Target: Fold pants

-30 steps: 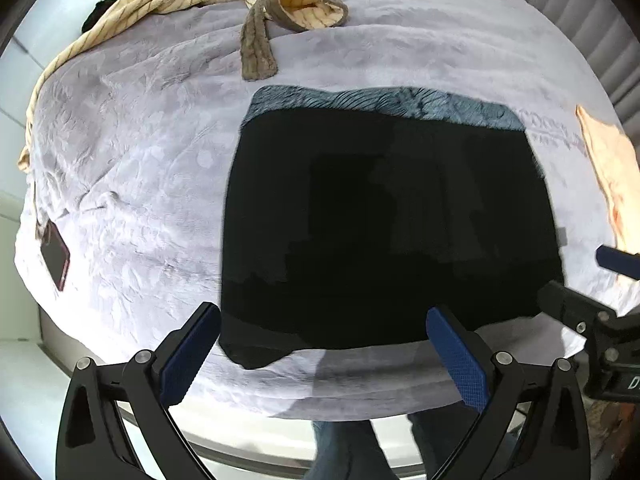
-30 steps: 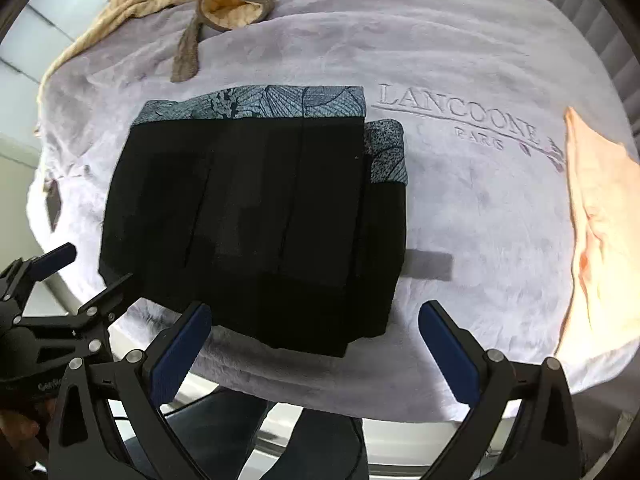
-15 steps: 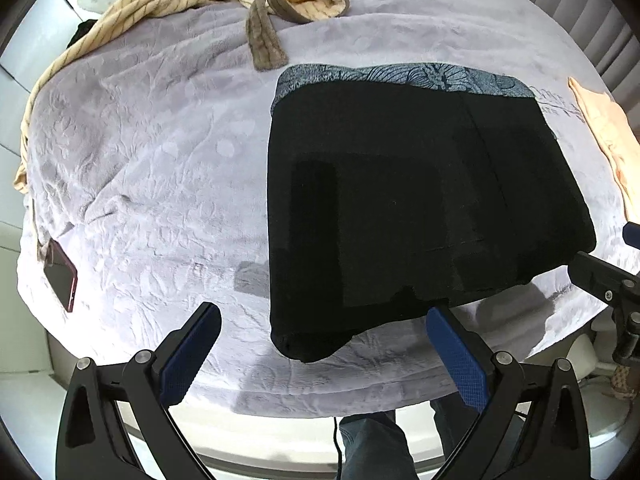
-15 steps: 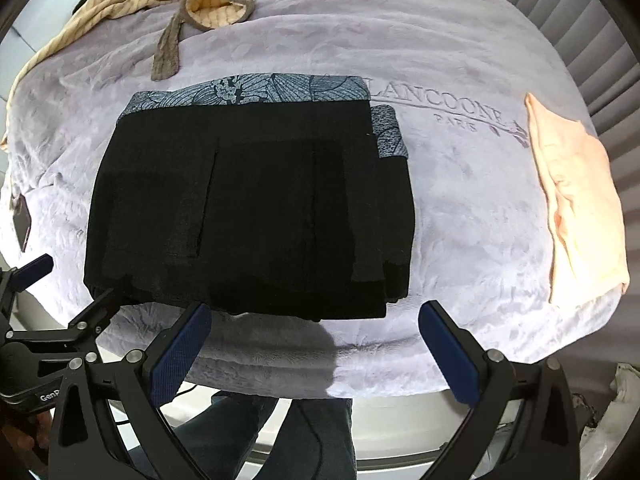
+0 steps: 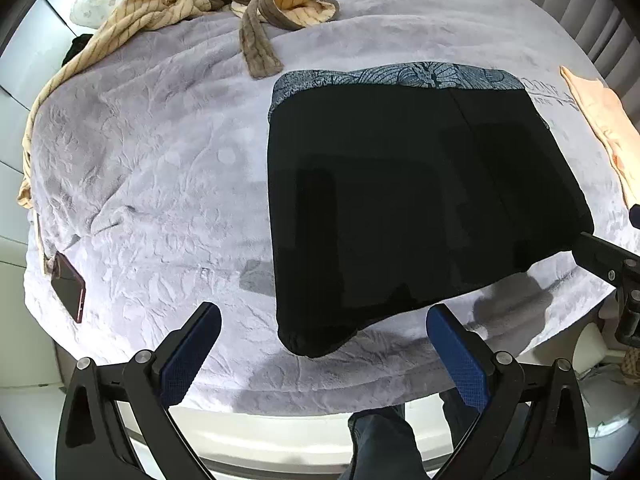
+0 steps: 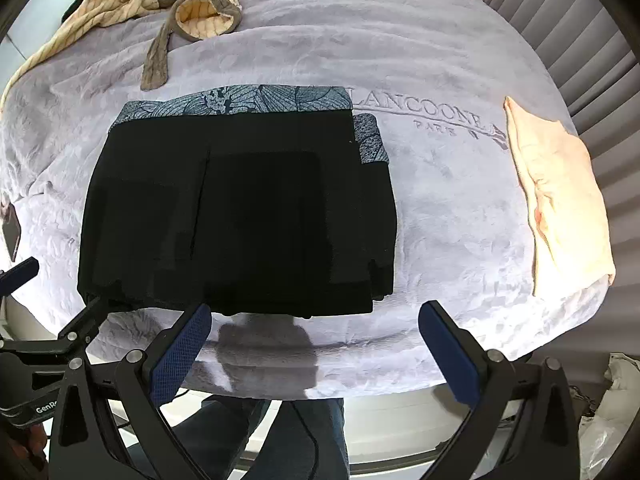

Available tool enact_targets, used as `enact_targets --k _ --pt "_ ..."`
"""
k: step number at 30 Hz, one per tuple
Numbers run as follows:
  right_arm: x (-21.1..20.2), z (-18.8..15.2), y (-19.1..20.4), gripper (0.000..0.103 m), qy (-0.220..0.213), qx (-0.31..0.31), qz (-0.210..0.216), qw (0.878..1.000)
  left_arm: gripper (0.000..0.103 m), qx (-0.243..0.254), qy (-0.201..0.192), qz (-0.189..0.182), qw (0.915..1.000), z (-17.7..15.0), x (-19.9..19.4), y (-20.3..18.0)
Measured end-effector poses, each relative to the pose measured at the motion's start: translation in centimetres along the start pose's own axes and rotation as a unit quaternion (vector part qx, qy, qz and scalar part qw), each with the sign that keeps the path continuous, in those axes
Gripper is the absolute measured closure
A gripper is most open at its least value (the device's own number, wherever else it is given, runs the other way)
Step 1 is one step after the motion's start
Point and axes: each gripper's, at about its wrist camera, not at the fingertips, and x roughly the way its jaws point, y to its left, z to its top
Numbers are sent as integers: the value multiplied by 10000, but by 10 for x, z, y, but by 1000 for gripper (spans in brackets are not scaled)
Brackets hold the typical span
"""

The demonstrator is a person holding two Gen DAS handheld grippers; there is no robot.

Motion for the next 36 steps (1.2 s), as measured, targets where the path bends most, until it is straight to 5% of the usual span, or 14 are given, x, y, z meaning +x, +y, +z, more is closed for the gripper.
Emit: enact_targets --k 36 --pt "8 2 1 0 102 -51 20 9999 0 117 30 -107 9999 5 5 -6"
